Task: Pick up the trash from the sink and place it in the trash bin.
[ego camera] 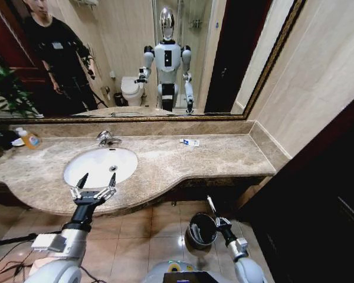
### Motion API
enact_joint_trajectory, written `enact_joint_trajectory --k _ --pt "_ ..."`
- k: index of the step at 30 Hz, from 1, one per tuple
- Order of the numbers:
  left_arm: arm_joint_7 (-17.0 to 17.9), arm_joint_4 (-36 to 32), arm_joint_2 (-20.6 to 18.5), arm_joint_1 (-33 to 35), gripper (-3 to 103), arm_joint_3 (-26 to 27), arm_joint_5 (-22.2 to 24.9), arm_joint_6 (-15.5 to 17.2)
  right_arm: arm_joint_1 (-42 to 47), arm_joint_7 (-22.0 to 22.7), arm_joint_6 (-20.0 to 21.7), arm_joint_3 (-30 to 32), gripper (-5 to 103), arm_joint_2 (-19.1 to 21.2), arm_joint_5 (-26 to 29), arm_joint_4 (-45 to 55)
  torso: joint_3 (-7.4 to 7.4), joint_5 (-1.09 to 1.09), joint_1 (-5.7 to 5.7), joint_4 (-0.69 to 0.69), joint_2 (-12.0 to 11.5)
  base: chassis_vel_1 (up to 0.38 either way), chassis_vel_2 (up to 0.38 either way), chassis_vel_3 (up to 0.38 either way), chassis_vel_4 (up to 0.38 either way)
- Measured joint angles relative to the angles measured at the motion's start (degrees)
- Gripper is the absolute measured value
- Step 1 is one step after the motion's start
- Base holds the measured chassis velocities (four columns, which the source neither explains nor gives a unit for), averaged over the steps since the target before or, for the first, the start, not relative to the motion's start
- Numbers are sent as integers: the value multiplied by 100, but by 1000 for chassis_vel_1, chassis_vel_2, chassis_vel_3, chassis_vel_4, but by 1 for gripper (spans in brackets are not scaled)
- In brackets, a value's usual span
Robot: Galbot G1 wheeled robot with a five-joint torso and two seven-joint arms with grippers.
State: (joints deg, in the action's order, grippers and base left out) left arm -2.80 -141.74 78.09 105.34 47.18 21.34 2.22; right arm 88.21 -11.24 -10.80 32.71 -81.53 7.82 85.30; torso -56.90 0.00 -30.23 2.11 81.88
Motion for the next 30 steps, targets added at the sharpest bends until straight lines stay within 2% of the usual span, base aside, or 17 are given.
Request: enact_joint_trajectory --k 8,20,30 --pt "0 0 0 0 100 0 0 0 -297 91 156 -103 0 -41 -263 -596 0 0 0 0 0 0 0 0 0" --pt "0 0 0 0 100 0 0 0 -603 55 738 -204 0 -36 -511 -1179 0 0 0 0 0 0 0 0 0" --pt "0 0 0 0 100 0 0 0 -883 -72 931 -213 0 -173 -789 -1602 0 0 0 0 0 0 0 0 0"
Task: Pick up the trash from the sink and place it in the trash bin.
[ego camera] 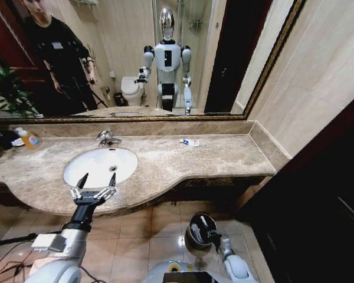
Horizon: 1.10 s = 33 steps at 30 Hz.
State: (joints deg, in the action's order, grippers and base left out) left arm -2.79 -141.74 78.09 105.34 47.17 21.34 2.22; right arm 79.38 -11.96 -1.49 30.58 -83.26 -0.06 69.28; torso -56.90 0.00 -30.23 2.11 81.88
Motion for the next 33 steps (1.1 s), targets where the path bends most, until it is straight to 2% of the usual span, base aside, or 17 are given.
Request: enact_joint_trajectory --k 5,7,8,10,12,16,17,18,20,22,23,25,26,27,29,31,33 --pt "0 0 0 0 100 0 0 0 -103 -44 180 -2 -1 -24 -62 -120 0 0 0 0 0 0 0 0 0" --pt "0 0 0 0 100 0 0 0 -144 -47 208 -2 10 -49 -135 -168 0 0 0 0 0 0 0 0 0" --pt "0 0 0 0 100 0 0 0 -144 -47 208 -2 10 -49 -135 -168 0 0 0 0 0 0 0 0 0" --pt "0 0 0 0 100 0 0 0 -170 -43 207 -1 20 -76 -204 -189 0 0 0 0 0 0 0 0 0" --pt "0 0 0 0 100 0 0 0 -177 -39 209 -1 20 -86 -215 -188 0 0 0 0 0 0 0 0 0" --pt "0 0 0 0 100 0 0 0 -195 -7 221 0 42 -127 -260 -154 0 0 0 0 0 0 0 0 0" --pt "0 0 0 0 100 0 0 0 -197 -1 222 0 42 -130 -264 -151 0 0 0 0 0 0 0 0 0" --pt "0 0 0 0 100 0 0 0 -205 11 224 0 52 -134 -276 -145 0 0 0 0 0 0 0 0 0" --pt "0 0 0 0 100 0 0 0 -208 13 226 0 52 -135 -282 -142 0 0 0 0 0 0 0 0 0" --pt "0 0 0 0 100 0 0 0 -218 19 228 -2 63 -138 -291 -142 0 0 0 0 0 0 0 0 0" --pt "0 0 0 0 100 0 0 0 -218 19 228 -2 63 -138 -291 -142 0 0 0 0 0 0 0 0 0" --pt "0 0 0 0 100 0 0 0 -238 40 227 -3 74 -151 -299 -142 0 0 0 0 0 0 0 0 0" --pt "0 0 0 0 100 0 0 0 -244 52 228 -3 74 -156 -299 -142 0 0 0 0 0 0 0 0 0" --pt "0 0 0 0 100 0 0 0 -252 69 230 -2 85 -164 -299 -141 0 0 0 0 0 0 0 0 0" --pt "0 0 0 0 100 0 0 0 -255 77 237 -2 85 -168 -299 -138 0 0 0 0 0 0 0 0 0" --pt "0 0 0 0 100 0 0 0 -260 85 240 1 95 -172 -297 -129 0 0 0 0 0 0 0 0 0" --pt "0 0 0 0 100 0 0 0 -261 97 240 3 99 -172 -294 -129 0 0 0 0 0 0 0 0 0"
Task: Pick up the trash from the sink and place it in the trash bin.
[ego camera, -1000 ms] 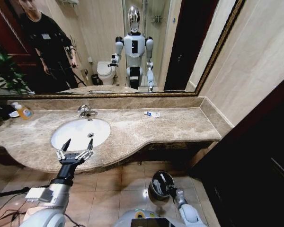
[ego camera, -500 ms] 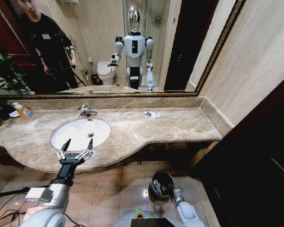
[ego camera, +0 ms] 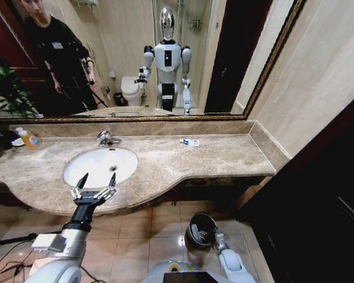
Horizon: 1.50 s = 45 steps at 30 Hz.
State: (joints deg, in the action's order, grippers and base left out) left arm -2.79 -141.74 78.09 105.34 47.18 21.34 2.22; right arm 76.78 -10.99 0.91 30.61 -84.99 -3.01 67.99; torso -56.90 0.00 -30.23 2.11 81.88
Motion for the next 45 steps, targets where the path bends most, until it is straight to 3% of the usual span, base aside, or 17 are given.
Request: enact_joint_trajectory --k 30,37,45 --pt "0 0 0 0 100 0 0 0 10 115 -31 15 100 -21 50 -3 0 0 0 0 0 0 0 0 0" --pt "0 0 0 0 100 0 0 0 333 122 10 14 100 21 225 678 0 0 0 0 0 0 0 0 0" --pt "0 0 0 0 100 0 0 0 712 155 511 9 100 106 522 2234 0 -1 0 0 0 0 0 0 0"
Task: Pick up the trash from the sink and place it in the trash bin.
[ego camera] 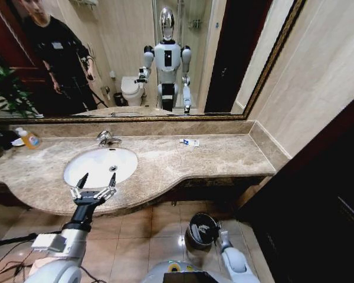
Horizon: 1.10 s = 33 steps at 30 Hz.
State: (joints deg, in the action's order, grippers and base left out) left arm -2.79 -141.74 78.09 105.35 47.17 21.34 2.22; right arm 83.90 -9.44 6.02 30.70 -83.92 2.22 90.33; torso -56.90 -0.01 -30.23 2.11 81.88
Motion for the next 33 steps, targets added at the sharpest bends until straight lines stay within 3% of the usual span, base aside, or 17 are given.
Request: enact_joint_trajectory --k 8,16,21,26,33 --pt "0 0 0 0 100 0 0 0 398 336 778 -109 100 256 393 2089 0 1 0 0 0 0 0 0 0" --pt "0 0 0 0 100 0 0 0 209 587 1212 -170 100 487 581 3061 0 1 0 0 0 0 0 0 0" --pt "0 0 0 0 100 0 0 0 -183 592 1247 -233 100 620 813 2967 0 2 0 1 0 0 0 0 0" --pt "0 0 0 0 100 0 0 0 -1159 -121 653 -320 100 956 1140 2089 -1 0 0 1 0 0 0 0 0" --pt "0 0 0 0 100 0 0 0 -2465 -564 623 -534 100 1292 1679 952 -1 0 0 0 0 0 0 0 0"
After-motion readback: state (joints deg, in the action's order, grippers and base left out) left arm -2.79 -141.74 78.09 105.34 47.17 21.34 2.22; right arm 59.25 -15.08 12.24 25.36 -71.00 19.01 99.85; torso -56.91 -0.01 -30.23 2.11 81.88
